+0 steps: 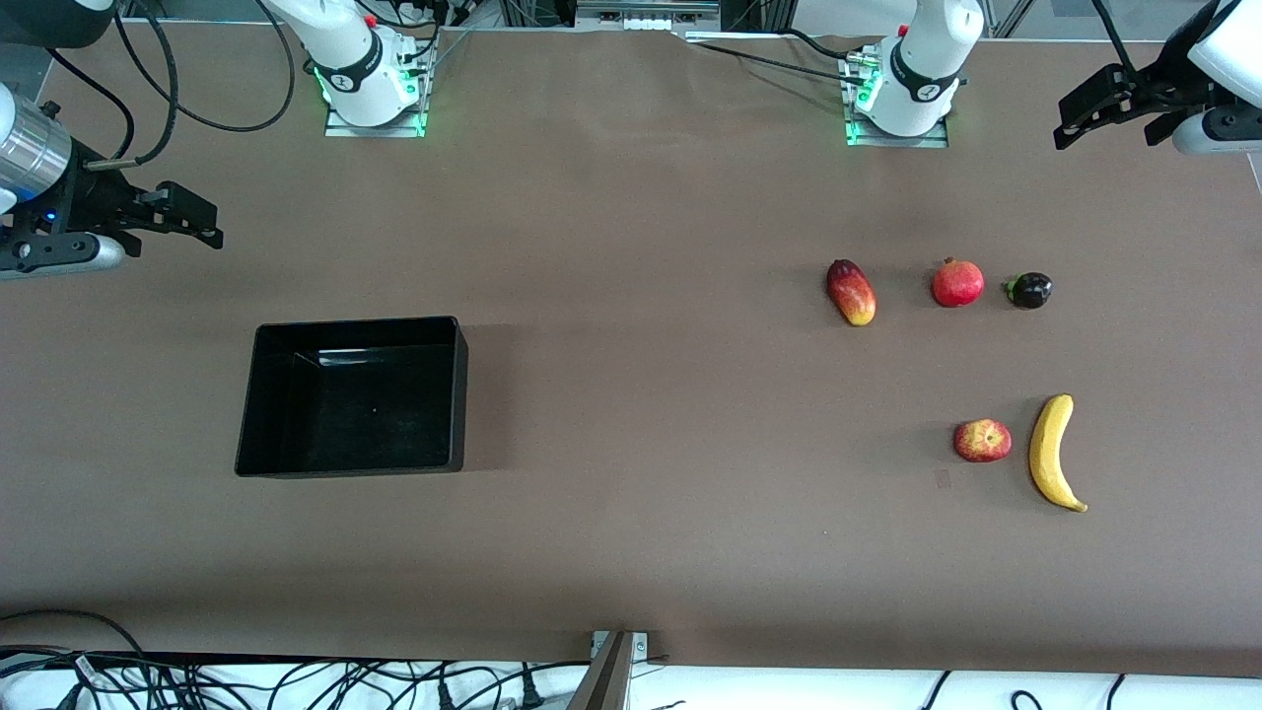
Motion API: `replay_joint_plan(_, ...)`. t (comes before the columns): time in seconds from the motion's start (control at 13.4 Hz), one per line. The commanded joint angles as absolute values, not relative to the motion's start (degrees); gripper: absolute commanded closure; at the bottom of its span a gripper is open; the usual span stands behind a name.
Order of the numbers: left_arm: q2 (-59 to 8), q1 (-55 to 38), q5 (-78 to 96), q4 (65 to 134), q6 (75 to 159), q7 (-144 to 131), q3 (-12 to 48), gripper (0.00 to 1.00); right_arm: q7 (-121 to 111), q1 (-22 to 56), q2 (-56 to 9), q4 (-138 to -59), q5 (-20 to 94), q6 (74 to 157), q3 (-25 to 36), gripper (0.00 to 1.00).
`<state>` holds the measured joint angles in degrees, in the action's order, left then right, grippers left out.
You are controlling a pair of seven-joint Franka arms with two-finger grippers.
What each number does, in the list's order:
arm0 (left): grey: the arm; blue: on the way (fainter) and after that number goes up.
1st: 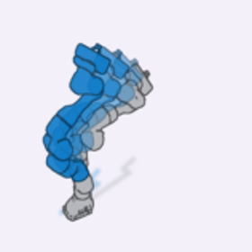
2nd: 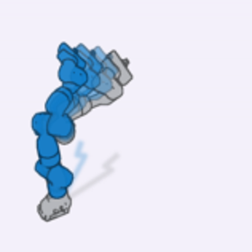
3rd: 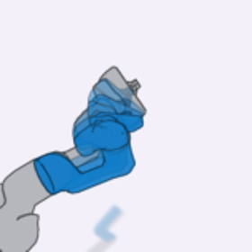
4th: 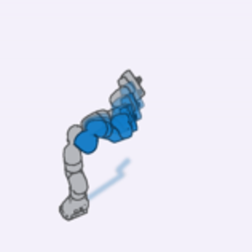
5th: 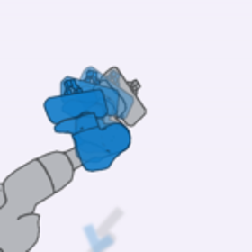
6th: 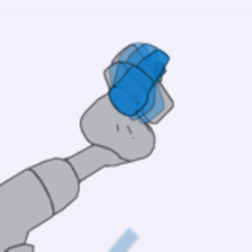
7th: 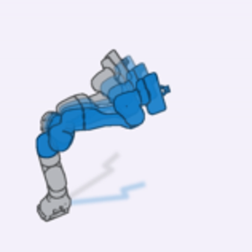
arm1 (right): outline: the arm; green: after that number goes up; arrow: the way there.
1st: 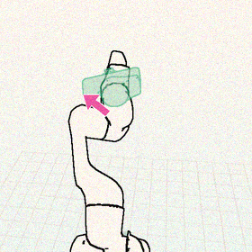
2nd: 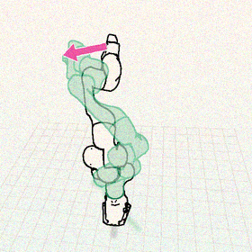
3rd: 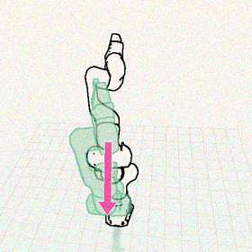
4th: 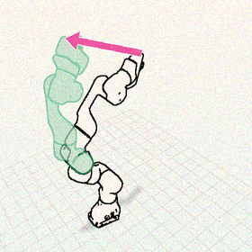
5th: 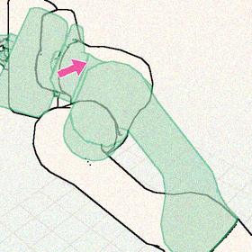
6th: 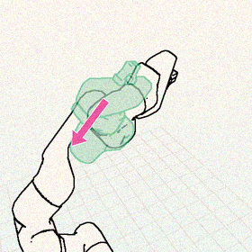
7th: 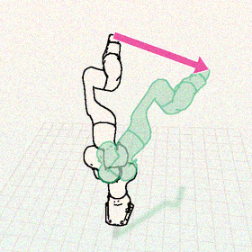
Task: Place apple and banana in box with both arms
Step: 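Reach the right gripper down to the rim of the black box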
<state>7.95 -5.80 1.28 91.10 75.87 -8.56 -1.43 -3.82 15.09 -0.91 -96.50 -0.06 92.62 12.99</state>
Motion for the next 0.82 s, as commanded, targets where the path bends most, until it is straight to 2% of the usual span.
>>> replay_joint_plan(0.0, 8.7, -6.0, 1.6, 91.8, 76.3, -8.8, -1.5, 0.00, -5.6, 14.1, -6.8, -97.7, -2.8, 95.7, 13.5, 0.00)
replay_joint_plan(0.3, 7.4, -6.0, 1.9, 94.3, 82.2, -9.1, -1.7, 0.00, -6.1, 12.0, -14.2, -105.9, -3.0, 113.2, 16.1, 0.00)
replay_joint_plan(0.52, 3.8, -5.8, 2.0, 100.3, 93.6, -11.4, -1.7, 0.00, -7.2, 9.9, -16.8, -112.8, -2.6, 125.1, 16.1, 0.00)
replay_joint_plan(0.75, -2.9, -5.5, 1.8, 104.4, 107.0, -11.7, -1.8, 0.00, -9.8, 7.5, -20.3, -115.4, -1.2, 131.4, 16.1, 0.01)
